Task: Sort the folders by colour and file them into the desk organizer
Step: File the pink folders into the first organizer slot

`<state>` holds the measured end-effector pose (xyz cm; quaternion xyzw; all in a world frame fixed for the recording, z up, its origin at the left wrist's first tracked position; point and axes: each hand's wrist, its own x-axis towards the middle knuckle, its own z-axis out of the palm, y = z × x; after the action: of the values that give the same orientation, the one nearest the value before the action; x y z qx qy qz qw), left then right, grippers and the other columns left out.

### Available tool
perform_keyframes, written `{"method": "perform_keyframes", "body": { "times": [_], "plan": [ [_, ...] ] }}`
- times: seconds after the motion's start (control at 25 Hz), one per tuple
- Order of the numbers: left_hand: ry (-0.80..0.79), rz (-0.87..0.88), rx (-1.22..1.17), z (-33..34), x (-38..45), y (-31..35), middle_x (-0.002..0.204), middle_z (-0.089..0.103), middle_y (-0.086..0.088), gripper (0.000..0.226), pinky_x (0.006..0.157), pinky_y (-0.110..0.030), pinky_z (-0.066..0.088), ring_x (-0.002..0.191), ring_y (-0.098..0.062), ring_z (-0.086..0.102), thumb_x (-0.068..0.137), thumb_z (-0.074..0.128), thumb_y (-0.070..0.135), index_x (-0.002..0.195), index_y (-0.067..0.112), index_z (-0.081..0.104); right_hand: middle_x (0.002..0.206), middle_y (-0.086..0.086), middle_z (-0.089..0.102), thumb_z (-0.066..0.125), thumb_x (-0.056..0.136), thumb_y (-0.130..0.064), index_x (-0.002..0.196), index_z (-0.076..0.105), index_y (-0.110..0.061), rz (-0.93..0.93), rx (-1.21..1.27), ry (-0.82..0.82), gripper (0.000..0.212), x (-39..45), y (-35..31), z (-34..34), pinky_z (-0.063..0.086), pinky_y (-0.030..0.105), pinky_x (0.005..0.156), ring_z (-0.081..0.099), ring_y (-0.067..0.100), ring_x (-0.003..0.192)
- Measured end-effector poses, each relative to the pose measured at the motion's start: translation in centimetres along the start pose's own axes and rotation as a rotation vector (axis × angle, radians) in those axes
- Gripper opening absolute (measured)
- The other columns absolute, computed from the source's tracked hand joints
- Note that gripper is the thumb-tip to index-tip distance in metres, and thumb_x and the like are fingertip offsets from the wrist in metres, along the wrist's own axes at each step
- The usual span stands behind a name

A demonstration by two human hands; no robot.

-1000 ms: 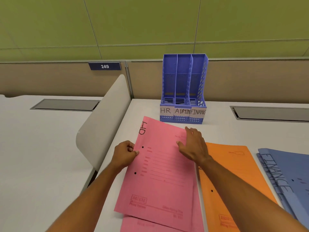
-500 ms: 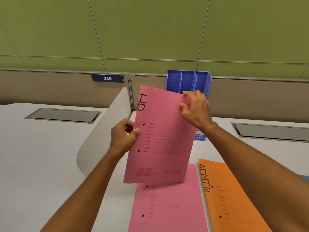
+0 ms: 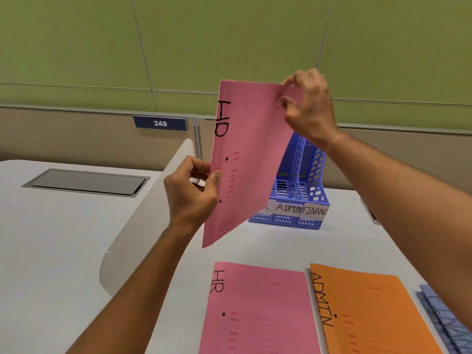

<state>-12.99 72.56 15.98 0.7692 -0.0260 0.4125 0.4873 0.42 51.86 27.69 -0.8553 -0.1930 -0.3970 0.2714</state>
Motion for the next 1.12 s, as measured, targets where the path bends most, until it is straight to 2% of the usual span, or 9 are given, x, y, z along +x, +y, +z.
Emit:
{"method": "perform_keyframes", "body": {
  "times": [0.12, 0.24, 0.4, 0.48, 0.64, 0.8, 1.12],
  "plan": [
    [0.0, 0.045, -0.012, 2.1, 1.6, -0.2, 0.086, 0.065, 0.009, 0.021, 0.059, -0.013, 0.055, 0.075, -0.004, 0.064, 0.078, 0.072, 0.033, 0.09, 0.023, 0.058, 0.109, 0.014, 0.058, 0.062, 0.079, -0.016, 0.104, 0.062, -0.008, -0.054, 0.022, 0.044, 0.027, 3.3, 0.5, 0.6, 0.033, 0.019, 0.08, 0.053, 0.026, 0.102],
    [-0.044, 0.048, 0.014, 4.8, 3.1, -1.2, 0.089, 0.065, 0.007, 0.024, 0.062, -0.015, 0.056, 0.077, -0.002, 0.063, 0.079, 0.076, 0.029, 0.091, 0.025, 0.056, 0.11, 0.015, 0.058, 0.06, 0.079, -0.014, 0.104, 0.062, -0.007, -0.078, 0.005, 0.042, 0.026, 5.7, 1.7, 1.6, 0.028, 0.014, 0.075, 0.053, 0.024, 0.102],
    [-0.094, 0.021, 0.021, 8.5, 4.7, -2.9, 0.091, 0.064, 0.007, 0.025, 0.062, -0.003, 0.049, 0.075, 0.001, 0.06, 0.079, 0.077, 0.025, 0.093, 0.021, 0.056, 0.112, 0.016, 0.057, 0.053, 0.078, -0.01, 0.106, 0.062, -0.006, -0.124, -0.047, -0.024, 0.03, 7.8, 3.7, 2.9, 0.039, 0.025, 0.077, 0.053, 0.026, 0.102],
    [-0.121, 0.018, 0.025, 10.0, 5.5, -3.6, 0.091, 0.064, 0.007, 0.026, 0.062, 0.0, 0.047, 0.074, 0.003, 0.059, 0.079, 0.078, 0.024, 0.095, 0.015, 0.06, 0.115, 0.016, 0.056, 0.053, 0.079, -0.01, 0.107, 0.062, -0.006, -0.131, -0.075, -0.034, 0.029, 8.6, 4.6, 3.6, 0.04, 0.028, 0.08, 0.053, 0.026, 0.104],
    [-0.139, 0.024, 0.017, 12.5, 7.0, -4.2, 0.089, 0.066, 0.002, 0.027, 0.062, -0.002, 0.048, 0.073, 0.0, 0.059, 0.077, 0.08, 0.02, 0.093, 0.01, 0.062, 0.117, 0.015, 0.056, 0.056, 0.081, -0.008, 0.109, 0.06, -0.008, -0.12, -0.11, -0.023, 0.028, 10.3, 6.3, 4.9, 0.039, 0.027, 0.079, 0.053, 0.026, 0.105],
    [-0.152, 0.023, 0.02, 14.3, 7.5, -4.5, 0.089, 0.068, -0.003, 0.026, 0.064, -0.003, 0.047, 0.077, -0.006, 0.06, 0.077, 0.08, 0.018, 0.093, 0.008, 0.062, 0.119, 0.016, 0.057, 0.053, 0.08, -0.009, 0.109, 0.06, -0.008, -0.13, -0.123, -0.036, 0.03, 10.9, 7.5, 5.5, 0.04, 0.029, 0.085, 0.052, 0.027, 0.11],
    [-0.196, 0.007, 0.038, 15.7, 8.1, -4.8, 0.089, 0.064, 0.002, 0.027, 0.065, -0.003, 0.045, 0.078, -0.004, 0.058, 0.078, 0.079, 0.019, 0.095, 0.01, 0.06, 0.12, 0.015, 0.056, 0.056, 0.083, -0.006, 0.111, 0.059, -0.009, -0.109, -0.149, -0.05, 0.029, 11.4, 8.8, 6.0, 0.043, 0.034, 0.088, 0.052, 0.028, 0.112]
  ]
}}
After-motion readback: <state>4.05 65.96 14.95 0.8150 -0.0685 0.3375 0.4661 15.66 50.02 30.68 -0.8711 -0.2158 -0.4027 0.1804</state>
